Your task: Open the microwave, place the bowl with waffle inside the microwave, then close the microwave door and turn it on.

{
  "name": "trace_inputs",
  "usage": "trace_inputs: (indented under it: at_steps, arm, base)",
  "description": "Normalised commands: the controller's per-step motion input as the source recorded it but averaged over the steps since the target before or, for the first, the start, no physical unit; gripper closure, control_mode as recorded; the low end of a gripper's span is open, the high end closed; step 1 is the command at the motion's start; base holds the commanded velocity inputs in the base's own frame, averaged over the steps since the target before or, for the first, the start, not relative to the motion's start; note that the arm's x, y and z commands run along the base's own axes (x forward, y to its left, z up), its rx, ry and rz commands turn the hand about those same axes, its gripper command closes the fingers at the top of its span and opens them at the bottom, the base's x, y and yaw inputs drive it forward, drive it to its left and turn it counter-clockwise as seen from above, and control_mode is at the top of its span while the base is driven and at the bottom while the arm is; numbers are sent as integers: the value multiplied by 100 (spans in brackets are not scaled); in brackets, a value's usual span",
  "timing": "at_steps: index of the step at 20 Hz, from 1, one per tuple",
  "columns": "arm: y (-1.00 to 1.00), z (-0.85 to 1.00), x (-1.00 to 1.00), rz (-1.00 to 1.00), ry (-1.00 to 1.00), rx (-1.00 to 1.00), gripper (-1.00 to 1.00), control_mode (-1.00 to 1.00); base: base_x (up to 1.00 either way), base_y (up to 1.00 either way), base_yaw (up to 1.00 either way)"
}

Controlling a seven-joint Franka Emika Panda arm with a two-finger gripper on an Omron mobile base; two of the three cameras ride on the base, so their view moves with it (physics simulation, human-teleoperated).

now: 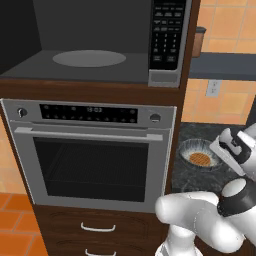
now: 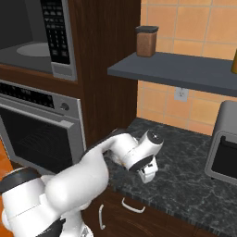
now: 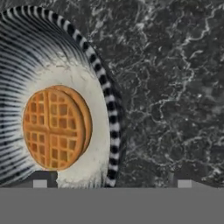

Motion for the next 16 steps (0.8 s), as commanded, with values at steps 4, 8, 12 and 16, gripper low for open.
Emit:
trace_inputs:
  at_steps: [4,8,12,16]
  arm:
    - [-8,-45,32,0,10,16,-100,-100]
    - [0,-48,2,0,4,14,-100,-100]
    - [9,-35,-15,0,0,6,-100,-100]
    - [4,-17,-7,0,0,4,100,-100]
  base:
    - [0,0,0]
    - [0,0,0]
    - [0,0,0]
    - [0,0,0]
